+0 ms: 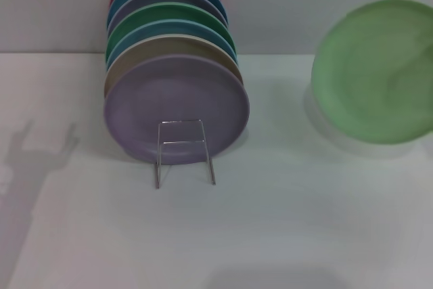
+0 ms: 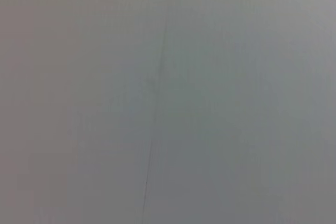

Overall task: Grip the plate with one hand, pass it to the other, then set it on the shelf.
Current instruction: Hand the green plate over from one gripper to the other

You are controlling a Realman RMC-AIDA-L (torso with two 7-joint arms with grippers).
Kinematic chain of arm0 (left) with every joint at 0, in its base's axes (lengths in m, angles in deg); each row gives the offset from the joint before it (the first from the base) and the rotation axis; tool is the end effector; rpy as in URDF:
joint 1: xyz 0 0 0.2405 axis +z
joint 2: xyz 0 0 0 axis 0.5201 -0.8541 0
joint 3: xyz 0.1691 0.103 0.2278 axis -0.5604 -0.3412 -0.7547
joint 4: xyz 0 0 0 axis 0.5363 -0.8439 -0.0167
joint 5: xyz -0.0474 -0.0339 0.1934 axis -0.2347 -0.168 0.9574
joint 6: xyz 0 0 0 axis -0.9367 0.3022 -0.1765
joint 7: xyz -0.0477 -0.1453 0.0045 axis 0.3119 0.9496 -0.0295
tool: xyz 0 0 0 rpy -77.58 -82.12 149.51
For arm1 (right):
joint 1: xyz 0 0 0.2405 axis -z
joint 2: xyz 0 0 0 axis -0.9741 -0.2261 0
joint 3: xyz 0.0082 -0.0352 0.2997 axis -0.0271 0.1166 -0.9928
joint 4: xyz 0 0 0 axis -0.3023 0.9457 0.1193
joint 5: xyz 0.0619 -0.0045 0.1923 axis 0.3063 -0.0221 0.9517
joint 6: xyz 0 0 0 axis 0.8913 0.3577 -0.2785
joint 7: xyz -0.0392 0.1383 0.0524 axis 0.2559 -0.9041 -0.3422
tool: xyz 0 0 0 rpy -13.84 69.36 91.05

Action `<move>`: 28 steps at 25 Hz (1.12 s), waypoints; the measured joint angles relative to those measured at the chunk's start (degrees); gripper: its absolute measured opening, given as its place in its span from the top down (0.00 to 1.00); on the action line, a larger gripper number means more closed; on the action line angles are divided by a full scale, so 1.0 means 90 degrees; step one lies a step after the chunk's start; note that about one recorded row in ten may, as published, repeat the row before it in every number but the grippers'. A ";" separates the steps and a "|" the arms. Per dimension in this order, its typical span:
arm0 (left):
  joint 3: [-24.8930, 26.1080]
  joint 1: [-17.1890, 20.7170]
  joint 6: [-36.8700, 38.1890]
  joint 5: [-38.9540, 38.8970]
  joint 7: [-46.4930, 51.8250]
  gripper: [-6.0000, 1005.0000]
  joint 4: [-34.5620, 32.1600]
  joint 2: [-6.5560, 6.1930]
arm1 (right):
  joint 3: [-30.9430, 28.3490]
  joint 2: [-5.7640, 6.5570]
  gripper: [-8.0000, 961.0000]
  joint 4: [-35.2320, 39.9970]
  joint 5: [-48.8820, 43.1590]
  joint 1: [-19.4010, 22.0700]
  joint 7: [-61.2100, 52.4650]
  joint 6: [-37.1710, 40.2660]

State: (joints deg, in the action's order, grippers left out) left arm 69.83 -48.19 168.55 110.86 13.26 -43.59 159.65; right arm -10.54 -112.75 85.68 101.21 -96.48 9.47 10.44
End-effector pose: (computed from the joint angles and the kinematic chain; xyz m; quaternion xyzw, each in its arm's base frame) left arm -0.3275 0.2994 0.0235 -0.6037 -0.1127 -0.4885 0.6199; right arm 0.2335 0.3858 0.0925 -0.8115 0.2362 -0.0992 0.5252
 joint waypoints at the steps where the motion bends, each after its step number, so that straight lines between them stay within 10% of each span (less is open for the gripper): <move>1: 0.0000 -0.0003 -0.0003 0.0000 0.0000 0.16 0.0000 0.0001 | 0.0180 0.0000 0.97 0.0065 -0.0192 0.0048 -0.0097 0.0119; 28: 0.0142 -0.0014 -0.0027 -0.0001 0.0000 0.16 -0.0049 -0.0009 | 0.2033 -0.0022 0.97 -0.1059 -0.0327 0.1670 -0.0837 0.4805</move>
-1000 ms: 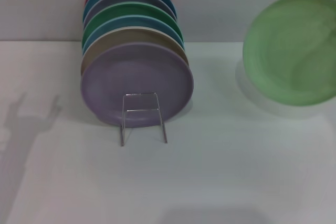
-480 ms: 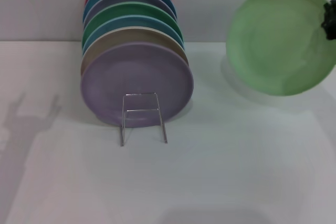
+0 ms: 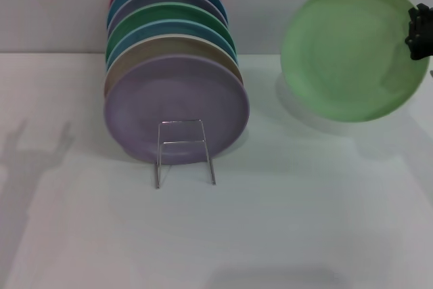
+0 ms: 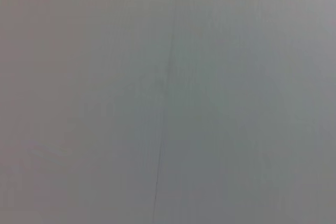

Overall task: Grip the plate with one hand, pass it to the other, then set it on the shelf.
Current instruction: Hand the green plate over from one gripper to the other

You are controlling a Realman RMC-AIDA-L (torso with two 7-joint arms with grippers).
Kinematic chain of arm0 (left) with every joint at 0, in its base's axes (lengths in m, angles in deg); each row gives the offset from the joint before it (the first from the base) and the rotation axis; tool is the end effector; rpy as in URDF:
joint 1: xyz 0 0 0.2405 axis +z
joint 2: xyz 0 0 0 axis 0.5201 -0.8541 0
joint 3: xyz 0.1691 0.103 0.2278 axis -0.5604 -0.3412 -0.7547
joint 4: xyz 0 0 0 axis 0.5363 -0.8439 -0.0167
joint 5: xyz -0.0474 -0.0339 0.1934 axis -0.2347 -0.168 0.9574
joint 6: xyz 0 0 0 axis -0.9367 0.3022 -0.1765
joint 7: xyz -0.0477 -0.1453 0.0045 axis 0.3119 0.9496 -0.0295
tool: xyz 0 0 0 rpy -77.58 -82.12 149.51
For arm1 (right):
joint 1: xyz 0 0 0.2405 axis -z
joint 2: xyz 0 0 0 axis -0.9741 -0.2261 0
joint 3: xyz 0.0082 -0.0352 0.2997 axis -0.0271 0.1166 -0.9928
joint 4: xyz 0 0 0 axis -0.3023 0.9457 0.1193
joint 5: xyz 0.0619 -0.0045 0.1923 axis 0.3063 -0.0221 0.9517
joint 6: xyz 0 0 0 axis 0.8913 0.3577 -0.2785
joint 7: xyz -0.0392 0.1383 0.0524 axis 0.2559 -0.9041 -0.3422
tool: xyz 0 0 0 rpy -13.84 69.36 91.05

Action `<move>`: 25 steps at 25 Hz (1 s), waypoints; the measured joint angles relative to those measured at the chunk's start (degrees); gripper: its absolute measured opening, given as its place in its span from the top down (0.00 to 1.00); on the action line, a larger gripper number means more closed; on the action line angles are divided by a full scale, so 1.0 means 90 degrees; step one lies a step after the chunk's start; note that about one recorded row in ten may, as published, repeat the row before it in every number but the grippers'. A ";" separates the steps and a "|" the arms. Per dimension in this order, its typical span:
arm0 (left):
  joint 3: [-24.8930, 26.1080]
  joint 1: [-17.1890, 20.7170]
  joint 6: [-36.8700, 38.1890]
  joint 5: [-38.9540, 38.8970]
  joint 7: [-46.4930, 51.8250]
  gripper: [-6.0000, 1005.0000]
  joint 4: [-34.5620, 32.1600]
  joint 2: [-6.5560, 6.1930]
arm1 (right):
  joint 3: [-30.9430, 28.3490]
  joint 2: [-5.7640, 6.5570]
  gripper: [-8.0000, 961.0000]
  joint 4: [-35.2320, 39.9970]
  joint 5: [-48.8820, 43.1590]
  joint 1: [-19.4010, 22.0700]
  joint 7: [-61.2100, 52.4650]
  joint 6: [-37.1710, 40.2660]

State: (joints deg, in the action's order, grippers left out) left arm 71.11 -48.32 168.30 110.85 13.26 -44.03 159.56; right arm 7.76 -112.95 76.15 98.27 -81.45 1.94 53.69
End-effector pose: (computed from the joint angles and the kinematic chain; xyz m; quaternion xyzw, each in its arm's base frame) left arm -0.3313 0.3004 0.0273 -0.5981 -0.1149 -0.4837 0.6286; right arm 0.2534 0.3656 0.0449 -0.7821 0.1555 0.0208 0.6031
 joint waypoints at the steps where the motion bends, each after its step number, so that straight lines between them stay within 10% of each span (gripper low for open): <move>1: 0.0002 0.0000 0.0000 0.0000 0.0000 0.16 -0.0001 0.0000 | 0.0044 0.0000 0.97 -0.0072 0.0000 0.0030 -0.0011 0.0162; 25: 0.0015 0.0014 -0.0001 0.0000 -0.0003 0.16 -0.0020 0.0000 | 0.0780 0.0035 0.97 -0.2348 0.0017 0.0569 -0.1115 0.4748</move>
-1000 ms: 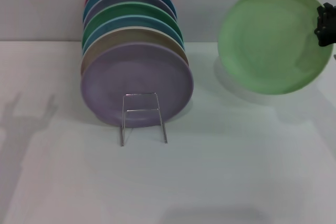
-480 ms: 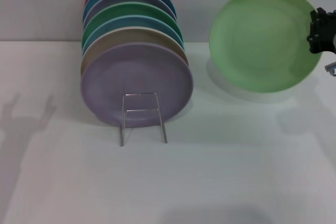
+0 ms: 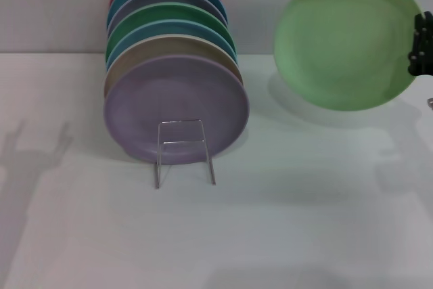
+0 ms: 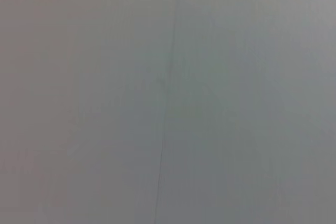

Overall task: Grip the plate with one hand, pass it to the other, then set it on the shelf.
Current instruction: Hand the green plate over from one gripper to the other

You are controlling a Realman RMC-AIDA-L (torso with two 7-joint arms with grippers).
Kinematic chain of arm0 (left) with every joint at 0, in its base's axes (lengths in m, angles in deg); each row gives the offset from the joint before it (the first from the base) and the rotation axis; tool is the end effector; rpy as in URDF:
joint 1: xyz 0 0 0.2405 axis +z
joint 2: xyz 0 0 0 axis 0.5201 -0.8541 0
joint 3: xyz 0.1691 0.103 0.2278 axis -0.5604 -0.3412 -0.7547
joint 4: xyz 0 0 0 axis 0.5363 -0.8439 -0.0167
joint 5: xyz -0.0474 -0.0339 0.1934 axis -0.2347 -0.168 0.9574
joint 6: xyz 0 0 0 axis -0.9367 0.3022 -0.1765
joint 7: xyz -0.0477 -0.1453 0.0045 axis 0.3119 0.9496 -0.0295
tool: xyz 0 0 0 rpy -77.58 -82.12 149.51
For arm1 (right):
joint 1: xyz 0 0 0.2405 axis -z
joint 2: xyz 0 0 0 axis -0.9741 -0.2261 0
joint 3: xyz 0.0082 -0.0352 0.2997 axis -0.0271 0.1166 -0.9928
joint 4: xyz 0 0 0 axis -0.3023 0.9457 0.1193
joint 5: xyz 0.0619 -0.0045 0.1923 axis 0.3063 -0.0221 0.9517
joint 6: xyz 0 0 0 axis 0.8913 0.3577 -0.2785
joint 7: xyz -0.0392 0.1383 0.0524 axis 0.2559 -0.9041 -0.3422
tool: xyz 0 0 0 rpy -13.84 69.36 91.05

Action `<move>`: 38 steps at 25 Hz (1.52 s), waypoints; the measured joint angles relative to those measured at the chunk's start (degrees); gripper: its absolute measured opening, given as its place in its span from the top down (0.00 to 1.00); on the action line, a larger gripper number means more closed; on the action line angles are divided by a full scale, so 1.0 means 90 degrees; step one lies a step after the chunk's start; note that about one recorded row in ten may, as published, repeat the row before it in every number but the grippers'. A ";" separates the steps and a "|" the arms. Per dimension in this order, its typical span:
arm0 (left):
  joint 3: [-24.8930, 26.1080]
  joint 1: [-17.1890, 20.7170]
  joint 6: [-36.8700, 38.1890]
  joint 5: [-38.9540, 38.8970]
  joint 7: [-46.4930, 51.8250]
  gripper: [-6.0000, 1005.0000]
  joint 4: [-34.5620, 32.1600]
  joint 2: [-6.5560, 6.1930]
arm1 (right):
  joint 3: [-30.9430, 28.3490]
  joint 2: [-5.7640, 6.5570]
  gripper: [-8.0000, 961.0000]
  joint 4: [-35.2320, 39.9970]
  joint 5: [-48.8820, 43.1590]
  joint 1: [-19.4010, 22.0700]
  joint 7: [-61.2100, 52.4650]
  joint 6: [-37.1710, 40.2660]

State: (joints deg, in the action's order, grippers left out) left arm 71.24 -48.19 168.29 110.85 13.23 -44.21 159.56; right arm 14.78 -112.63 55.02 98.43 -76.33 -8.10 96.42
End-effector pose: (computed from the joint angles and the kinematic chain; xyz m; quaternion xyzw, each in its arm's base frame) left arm -0.3329 0.2995 0.0276 -0.5977 -0.1161 -0.4814 0.6305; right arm 0.2915 0.3382 0.0181 -0.7249 0.1380 0.1711 0.6529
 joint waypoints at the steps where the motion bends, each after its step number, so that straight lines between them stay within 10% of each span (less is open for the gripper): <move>1: 0.0000 -0.0007 -0.0001 0.0000 -0.0019 0.16 -0.0006 0.0000 | 0.0014 0.0000 0.97 -0.0147 0.0000 0.0023 -0.0108 0.0317; 21: -0.0443 0.0329 0.0132 0.0020 0.0016 0.16 0.0158 0.0037 | -0.0057 0.0040 0.97 -0.5084 0.0021 -0.0849 -0.2948 0.6439; 38: -0.1679 0.0841 0.0519 0.0019 -0.0068 0.16 0.0226 0.0053 | 0.1187 -0.0010 0.97 -0.6112 -0.0014 -0.1137 -0.3421 0.7315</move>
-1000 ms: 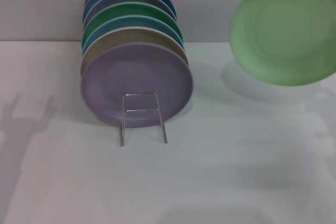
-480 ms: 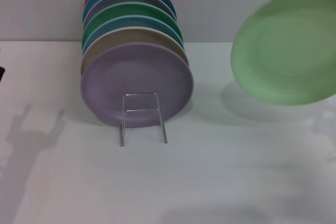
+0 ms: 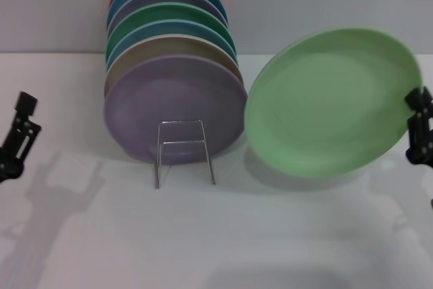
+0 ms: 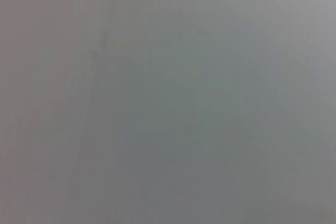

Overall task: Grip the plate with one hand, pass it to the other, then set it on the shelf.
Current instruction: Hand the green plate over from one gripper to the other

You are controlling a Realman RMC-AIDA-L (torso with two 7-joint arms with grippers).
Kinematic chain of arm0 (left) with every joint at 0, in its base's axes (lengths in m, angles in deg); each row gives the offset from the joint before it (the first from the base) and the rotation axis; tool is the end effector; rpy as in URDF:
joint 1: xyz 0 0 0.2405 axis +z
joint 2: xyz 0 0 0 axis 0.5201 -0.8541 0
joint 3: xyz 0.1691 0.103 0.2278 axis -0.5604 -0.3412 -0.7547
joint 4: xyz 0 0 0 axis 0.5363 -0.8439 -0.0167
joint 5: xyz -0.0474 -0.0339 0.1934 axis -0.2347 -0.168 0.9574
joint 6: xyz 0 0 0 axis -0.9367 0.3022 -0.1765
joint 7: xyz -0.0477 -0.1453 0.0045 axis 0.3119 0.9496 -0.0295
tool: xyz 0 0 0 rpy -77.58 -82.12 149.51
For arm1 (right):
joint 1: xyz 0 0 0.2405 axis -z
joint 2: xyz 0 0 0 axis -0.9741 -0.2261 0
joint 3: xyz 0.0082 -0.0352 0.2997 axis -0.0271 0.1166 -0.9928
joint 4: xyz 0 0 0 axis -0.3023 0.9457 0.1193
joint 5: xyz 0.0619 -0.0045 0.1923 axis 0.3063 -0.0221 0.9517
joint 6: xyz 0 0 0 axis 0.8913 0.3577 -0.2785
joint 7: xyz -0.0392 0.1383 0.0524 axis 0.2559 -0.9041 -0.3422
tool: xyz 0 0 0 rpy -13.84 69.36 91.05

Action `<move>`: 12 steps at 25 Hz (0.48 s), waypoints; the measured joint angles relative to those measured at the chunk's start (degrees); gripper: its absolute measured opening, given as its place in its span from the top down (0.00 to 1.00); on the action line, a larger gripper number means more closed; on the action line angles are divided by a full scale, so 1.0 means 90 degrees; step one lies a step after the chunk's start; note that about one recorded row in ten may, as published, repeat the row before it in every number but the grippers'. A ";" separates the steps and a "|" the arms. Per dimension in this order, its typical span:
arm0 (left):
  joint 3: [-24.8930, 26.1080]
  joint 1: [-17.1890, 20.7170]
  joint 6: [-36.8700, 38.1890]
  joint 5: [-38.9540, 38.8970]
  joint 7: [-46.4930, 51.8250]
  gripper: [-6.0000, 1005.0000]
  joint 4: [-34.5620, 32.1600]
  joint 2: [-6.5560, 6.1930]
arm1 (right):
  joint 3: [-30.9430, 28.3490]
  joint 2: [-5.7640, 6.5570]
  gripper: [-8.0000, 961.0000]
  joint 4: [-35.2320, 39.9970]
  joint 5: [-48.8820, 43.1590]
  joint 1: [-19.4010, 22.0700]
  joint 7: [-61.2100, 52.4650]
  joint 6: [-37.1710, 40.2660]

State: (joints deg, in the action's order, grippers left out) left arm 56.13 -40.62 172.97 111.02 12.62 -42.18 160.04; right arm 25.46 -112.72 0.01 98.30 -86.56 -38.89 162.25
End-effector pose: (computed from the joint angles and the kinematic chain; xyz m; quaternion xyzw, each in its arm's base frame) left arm -0.3282 0.2418 -0.0119 -0.6582 -0.1216 -0.4906 0.5579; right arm 0.3393 0.2632 -0.0296 -0.7059 0.1587 0.4250 0.5439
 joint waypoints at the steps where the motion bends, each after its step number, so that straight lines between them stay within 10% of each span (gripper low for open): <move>1: -0.0082 0.0012 -0.0008 -0.0002 -0.0011 0.16 0.0000 0.0003 | 0.0072 -0.0005 0.97 -0.0025 0.0000 -0.0001 0.0008 0.0002; 12: -0.0677 0.0358 -0.0162 -0.0019 -0.0688 0.16 0.0411 0.0006 | 0.0949 -0.0032 0.97 -0.0095 0.0761 0.0276 0.0079 -0.0002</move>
State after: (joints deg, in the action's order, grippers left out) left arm 50.04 -37.40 171.51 110.85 6.43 -38.47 160.09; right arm 34.00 -113.01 -0.85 105.14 -84.08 -38.17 162.24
